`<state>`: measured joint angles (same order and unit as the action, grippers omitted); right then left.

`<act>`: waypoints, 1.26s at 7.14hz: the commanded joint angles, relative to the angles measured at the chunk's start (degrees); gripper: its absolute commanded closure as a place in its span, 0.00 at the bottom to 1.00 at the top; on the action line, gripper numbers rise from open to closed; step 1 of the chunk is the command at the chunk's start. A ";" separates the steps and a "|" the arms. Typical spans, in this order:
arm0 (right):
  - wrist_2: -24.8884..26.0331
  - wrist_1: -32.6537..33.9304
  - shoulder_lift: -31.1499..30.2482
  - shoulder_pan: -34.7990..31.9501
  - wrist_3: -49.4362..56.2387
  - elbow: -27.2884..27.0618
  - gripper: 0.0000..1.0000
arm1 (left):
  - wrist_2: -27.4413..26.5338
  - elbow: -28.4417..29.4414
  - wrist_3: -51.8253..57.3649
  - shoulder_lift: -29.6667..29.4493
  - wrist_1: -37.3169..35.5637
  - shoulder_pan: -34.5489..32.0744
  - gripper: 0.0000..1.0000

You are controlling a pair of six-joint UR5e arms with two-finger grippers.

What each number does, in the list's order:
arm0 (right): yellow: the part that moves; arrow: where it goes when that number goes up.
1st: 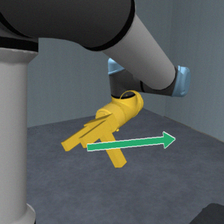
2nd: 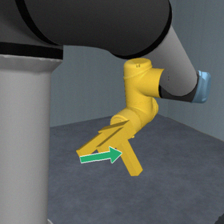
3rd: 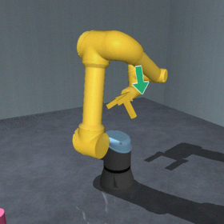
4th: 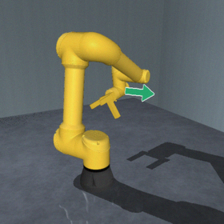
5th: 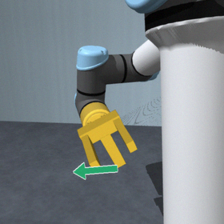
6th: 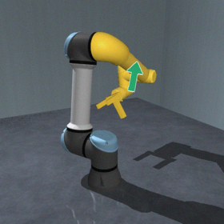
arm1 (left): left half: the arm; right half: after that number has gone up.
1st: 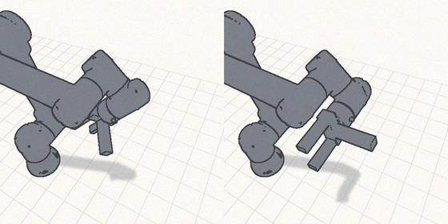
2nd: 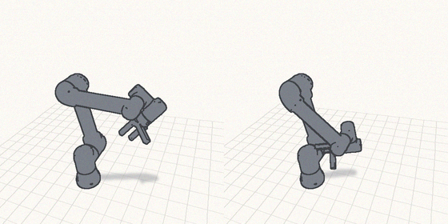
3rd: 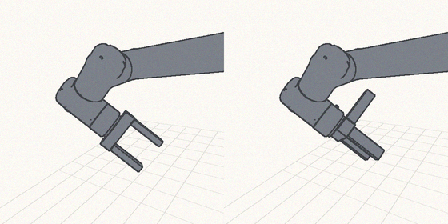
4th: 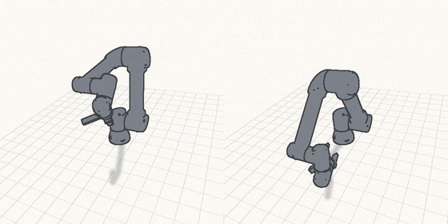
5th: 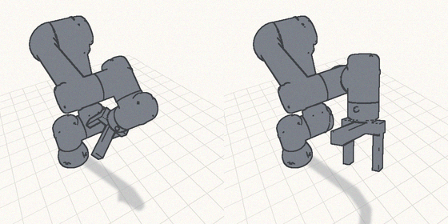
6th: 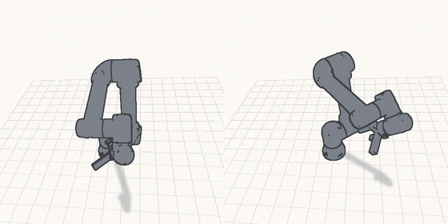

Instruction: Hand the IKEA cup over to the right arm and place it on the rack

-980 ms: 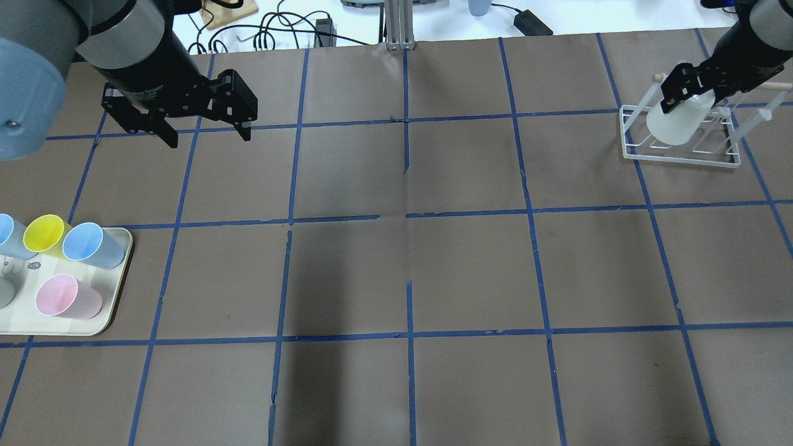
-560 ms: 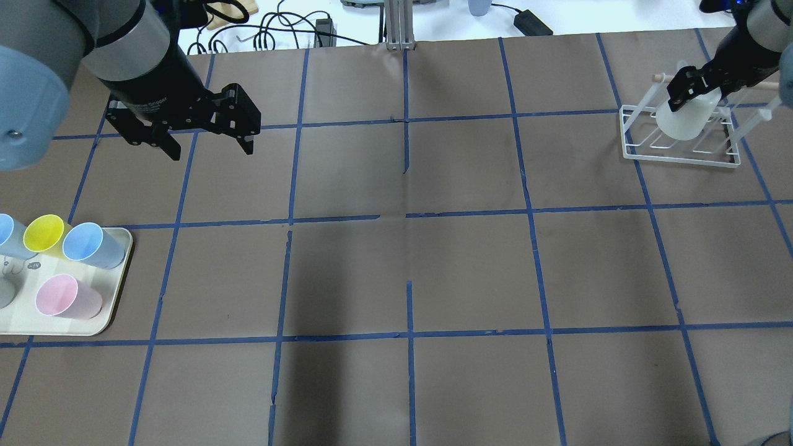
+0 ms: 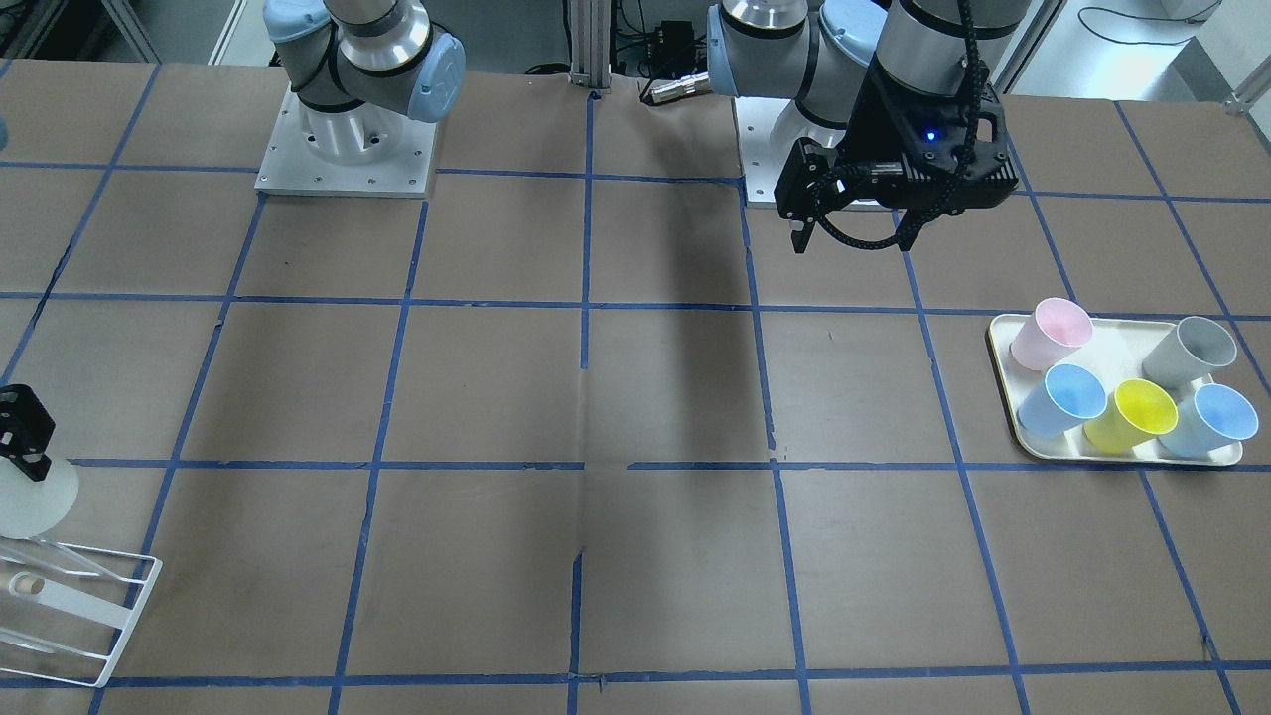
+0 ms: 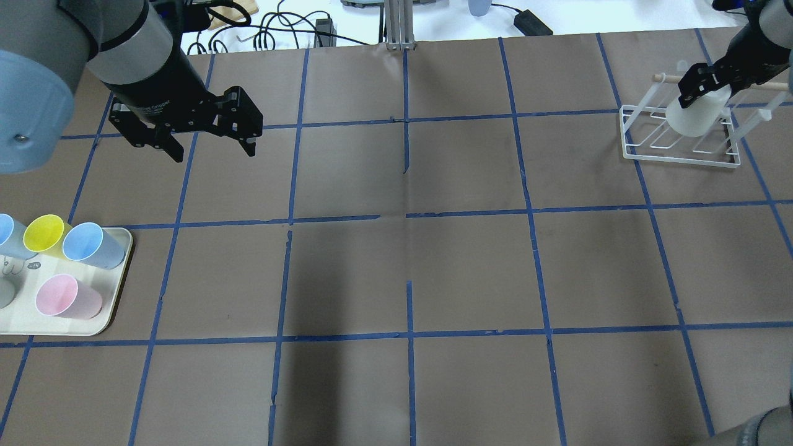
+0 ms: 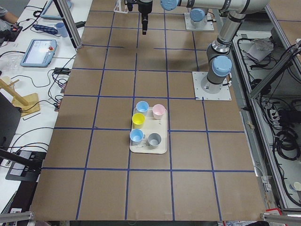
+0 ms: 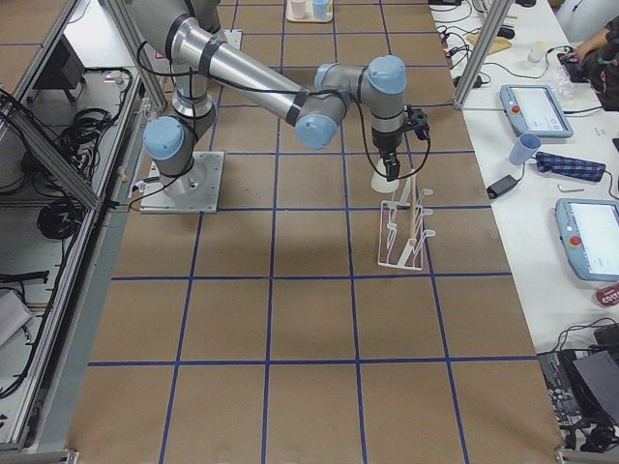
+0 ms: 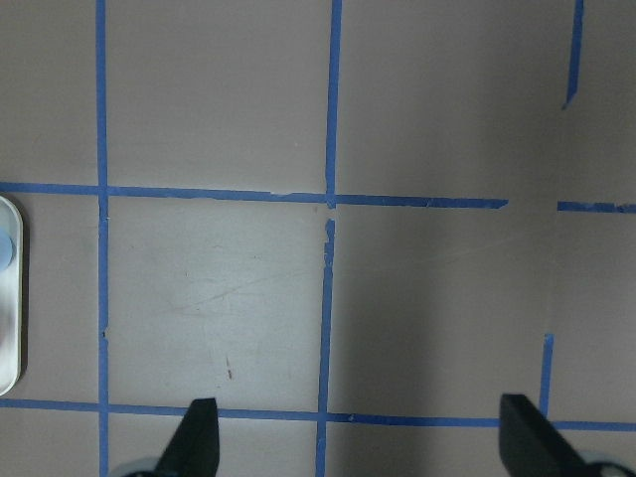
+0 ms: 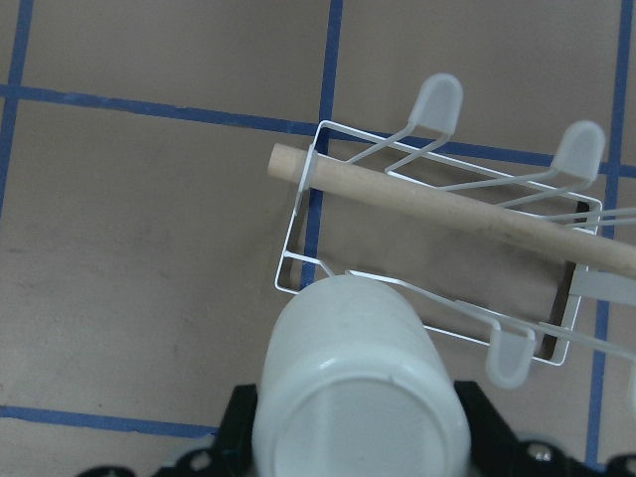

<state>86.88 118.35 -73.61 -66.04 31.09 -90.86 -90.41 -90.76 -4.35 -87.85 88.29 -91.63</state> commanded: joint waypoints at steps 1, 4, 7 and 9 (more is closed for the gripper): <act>-0.04 -0.05 1.62 0.03 -0.16 0.94 0.62 | 0.06 0.06 0.04 -0.04 -0.05 0.13 0.00; -0.13 1.00 4.17 0.03 -0.07 1.04 0.62 | 0.06 0.06 -0.05 -0.13 -0.14 0.14 0.00; -0.04 1.44 6.02 0.03 -0.24 1.12 0.59 | 0.06 0.06 -0.05 -0.21 -0.40 0.22 0.00; -0.04 1.53 7.25 0.21 -0.59 1.12 0.42 | 0.15 0.06 -0.05 -0.21 -0.40 0.22 0.00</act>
<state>86.83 119.81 -67.07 -65.95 30.75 -89.74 -90.33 -90.70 -4.36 -88.05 87.92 -91.42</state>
